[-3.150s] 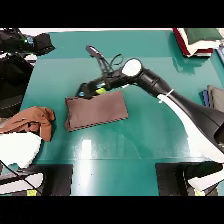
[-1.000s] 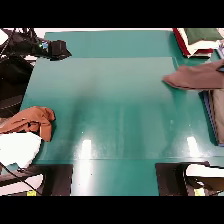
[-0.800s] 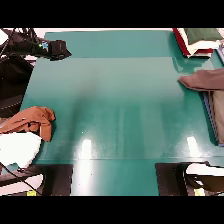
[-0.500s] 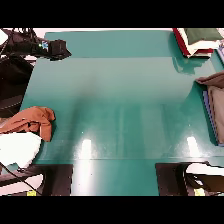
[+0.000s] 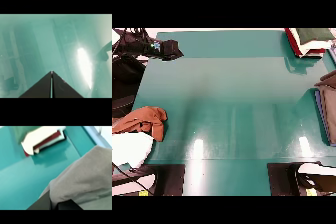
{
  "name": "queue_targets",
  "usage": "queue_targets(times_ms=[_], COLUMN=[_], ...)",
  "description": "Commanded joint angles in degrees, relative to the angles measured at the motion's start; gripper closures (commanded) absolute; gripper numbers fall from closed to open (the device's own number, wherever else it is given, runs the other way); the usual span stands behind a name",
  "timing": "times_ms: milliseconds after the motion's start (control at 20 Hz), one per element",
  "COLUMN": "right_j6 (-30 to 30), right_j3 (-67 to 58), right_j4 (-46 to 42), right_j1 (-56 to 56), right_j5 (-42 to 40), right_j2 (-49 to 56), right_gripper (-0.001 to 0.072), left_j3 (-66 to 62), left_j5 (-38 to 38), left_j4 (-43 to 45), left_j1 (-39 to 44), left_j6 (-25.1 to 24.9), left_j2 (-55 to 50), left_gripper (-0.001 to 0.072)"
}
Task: Fold the shirts.
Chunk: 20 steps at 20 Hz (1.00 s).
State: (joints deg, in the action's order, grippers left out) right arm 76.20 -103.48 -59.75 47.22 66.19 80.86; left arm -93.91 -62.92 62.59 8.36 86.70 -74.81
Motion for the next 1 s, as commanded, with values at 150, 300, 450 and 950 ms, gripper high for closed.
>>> queue_targets(times_ms=[150,300,450,950], right_j6=[-1.25,-1.25,-1.27,-1.20], right_j3=[5.11,14.47,23.71,33.16], right_j4=[-0.79,-5.01,-8.13,-8.59], right_j1=[6.95,11.13,15.02,20.37], right_j5=[8.98,8.94,9.79,6.01], right_j2=[-4.42,-10.16,-15.02,-25.55], right_gripper=[0.0698,0.0697,0.0694,0.0185], left_j3=[0.02,0.02,0.02,0.02], left_j5=[-0.76,-0.63,-0.76,-0.61], left_j4=[0.02,0.02,0.02,-0.07], left_j1=[0.00,0.00,0.00,0.00], left_j6=[-0.24,-1.36,-1.70,-3.17], left_j2=[0.04,0.04,0.04,0.04], left_gripper=[0.0684,0.0684,0.0684,0.0683])
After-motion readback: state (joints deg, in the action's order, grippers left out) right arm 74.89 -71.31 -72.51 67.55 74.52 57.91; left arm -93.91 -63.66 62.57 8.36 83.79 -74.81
